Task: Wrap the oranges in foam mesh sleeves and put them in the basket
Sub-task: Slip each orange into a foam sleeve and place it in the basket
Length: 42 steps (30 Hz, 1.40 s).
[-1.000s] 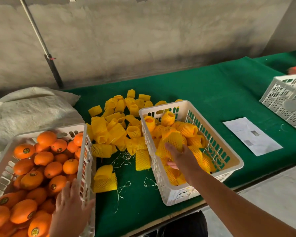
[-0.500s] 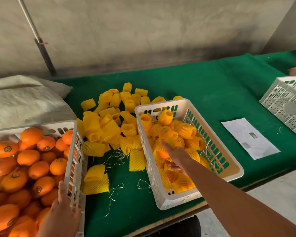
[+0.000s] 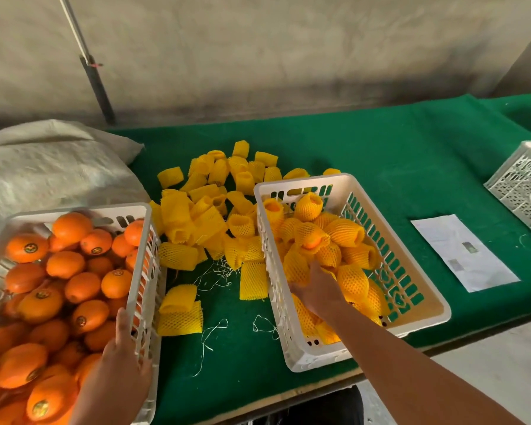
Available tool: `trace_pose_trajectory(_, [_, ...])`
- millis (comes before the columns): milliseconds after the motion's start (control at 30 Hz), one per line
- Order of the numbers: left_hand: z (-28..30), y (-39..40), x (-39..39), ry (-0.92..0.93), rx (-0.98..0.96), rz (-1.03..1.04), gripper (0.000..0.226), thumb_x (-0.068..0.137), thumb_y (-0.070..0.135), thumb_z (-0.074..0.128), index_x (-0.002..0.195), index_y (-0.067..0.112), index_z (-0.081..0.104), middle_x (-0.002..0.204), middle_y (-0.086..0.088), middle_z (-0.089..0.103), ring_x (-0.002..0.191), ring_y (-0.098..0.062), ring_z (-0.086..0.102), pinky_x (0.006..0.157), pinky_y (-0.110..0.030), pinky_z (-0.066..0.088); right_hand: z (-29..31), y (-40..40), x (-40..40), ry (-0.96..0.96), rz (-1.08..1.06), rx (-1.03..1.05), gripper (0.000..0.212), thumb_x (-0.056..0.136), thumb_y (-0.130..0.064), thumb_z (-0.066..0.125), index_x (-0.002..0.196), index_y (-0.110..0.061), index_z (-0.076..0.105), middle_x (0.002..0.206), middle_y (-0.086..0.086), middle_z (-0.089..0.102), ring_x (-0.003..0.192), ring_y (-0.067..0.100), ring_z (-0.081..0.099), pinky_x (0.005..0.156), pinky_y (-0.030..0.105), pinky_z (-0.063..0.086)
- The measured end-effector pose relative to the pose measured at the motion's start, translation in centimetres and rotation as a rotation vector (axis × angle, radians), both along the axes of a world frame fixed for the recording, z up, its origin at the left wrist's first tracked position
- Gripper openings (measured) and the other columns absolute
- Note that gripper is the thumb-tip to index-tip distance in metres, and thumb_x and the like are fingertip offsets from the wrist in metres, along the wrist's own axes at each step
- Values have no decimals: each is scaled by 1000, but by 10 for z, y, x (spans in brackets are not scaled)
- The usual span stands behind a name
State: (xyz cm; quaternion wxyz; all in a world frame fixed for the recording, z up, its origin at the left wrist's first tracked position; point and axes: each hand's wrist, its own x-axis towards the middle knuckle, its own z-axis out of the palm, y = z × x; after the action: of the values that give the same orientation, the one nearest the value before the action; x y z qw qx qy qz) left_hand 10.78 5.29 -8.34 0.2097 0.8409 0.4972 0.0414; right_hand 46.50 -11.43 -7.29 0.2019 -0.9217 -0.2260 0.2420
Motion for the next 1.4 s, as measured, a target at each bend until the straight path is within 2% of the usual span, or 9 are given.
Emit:
trace_pose_trajectory(233, [12,-8,4,84,-20,6,113,94,26,70,162,20,-19,137,-19,58,94,-25,72,70,-35,64,8,-18,-13,66,70,55,98,94,-54,70,165,-25,10,155,11,50,136,41,53,106,48,49])
trace_pose_trajectory(400, [24,-15,7,117,34,28,107,99,40,62,161,24,-23,145,-15,55,99,-24,72,75,-39,64,23,-33,-49,-265,192,210,47,91,-42,78,130,-21,59,106,12,69,78,27,70,59,34,57])
trace_pose_trajectory(500, [23,-17,2,38,21,7,113,94,44,70,160,31,-21,150,-14,53,106,-26,72,77,-38,64,24,-42,-84,-201,231,156,50,100,-63,52,137,-30,45,104,-6,66,84,16,67,56,19,43])
trace_pose_trajectory(700, [28,-3,-5,-184,86,-26,64,95,31,75,150,30,43,135,-8,66,113,-28,71,80,-42,64,19,-49,-96,-306,238,56,44,107,-33,52,145,-23,34,65,-11,52,50,3,54,39,17,30])
trace_pose_trajectory(767, [35,13,-12,-128,133,14,17,102,25,64,118,29,70,105,-1,76,92,-19,74,69,-37,63,21,-48,-97,-301,231,31,41,106,-32,52,143,-24,36,62,-13,50,47,2,52,37,15,26])
trace_pose_trajectory(867, [45,33,-25,-71,-24,193,21,106,29,52,96,28,71,97,5,72,96,-23,70,81,-42,59,19,-49,-98,-324,235,35,41,104,-30,56,140,-25,36,59,-13,47,45,0,48,36,18,24])
trace_pose_trajectory(1000, [39,61,-42,151,-39,134,47,95,35,69,140,23,60,139,-3,61,127,-26,59,100,-39,51,17,-48,-97,-317,243,59,40,100,-26,60,135,-22,40,51,-9,50,40,3,50,35,23,31])
trace_pose_trajectory(1133, [35,75,-45,365,-221,-76,42,88,38,76,128,25,67,124,-2,66,114,-24,63,95,-40,55,15,-44,-99,-354,228,67,36,98,-26,62,130,-22,46,43,-6,44,34,4,40,34,21,22])
trace_pose_trajectory(1400, [34,86,-68,794,-56,-230,50,82,32,78,129,28,62,121,0,64,113,-24,62,90,-37,56,25,-43,-107,-352,228,76,34,101,-26,58,131,-19,45,44,-7,48,36,7,46,38,19,27])
